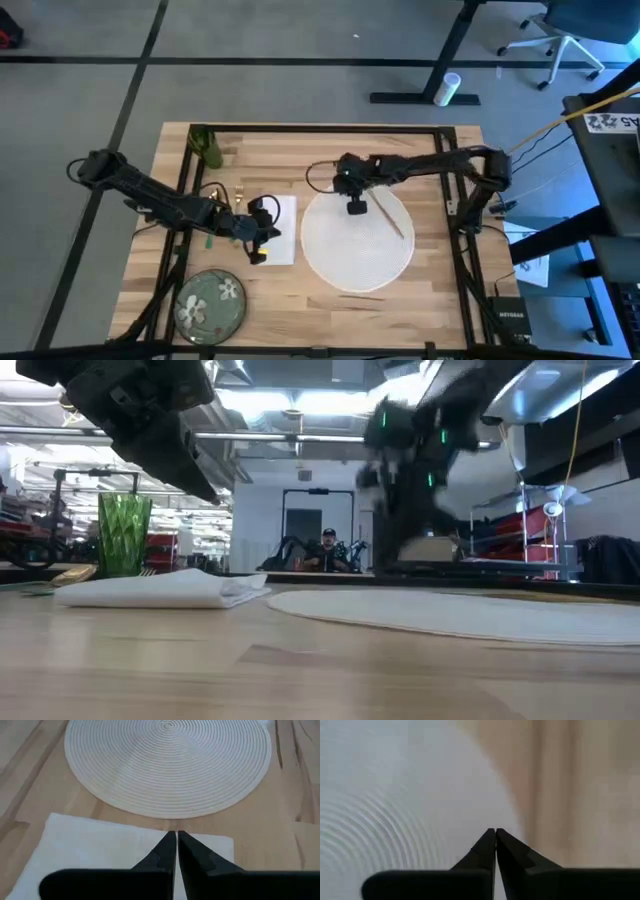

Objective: Set table place
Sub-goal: Move the white table mat to the center of the table

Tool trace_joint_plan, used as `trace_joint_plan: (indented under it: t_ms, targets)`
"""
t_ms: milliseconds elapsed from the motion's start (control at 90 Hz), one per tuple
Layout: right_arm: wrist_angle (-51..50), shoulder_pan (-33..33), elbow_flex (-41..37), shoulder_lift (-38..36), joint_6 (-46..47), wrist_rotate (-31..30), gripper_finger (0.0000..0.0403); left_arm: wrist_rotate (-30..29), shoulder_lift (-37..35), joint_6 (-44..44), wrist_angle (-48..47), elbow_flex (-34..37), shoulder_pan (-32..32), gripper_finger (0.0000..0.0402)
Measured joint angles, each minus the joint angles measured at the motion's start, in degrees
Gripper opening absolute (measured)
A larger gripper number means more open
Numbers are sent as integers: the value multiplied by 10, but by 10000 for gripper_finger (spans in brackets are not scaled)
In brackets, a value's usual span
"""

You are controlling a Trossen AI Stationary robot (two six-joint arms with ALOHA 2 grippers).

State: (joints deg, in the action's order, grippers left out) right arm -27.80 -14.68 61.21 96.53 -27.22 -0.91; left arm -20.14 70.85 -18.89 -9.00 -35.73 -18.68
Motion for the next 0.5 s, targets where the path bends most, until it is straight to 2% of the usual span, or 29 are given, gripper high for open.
trace_joint_plan:
  t_ms: [256, 411, 500]
  targets:
    - [-287, 29, -11, -30, -8, -43, 0, 0, 0, -2, -12, 0, -9, 0]
    - [-341, 63, -51, -50, 45, -38, 0, -1, 0, -1, -12, 0, -8, 0]
    - [-356, 82, -83, -52, 78, -13, 0, 0, 0, -1, -12, 0, -8, 0]
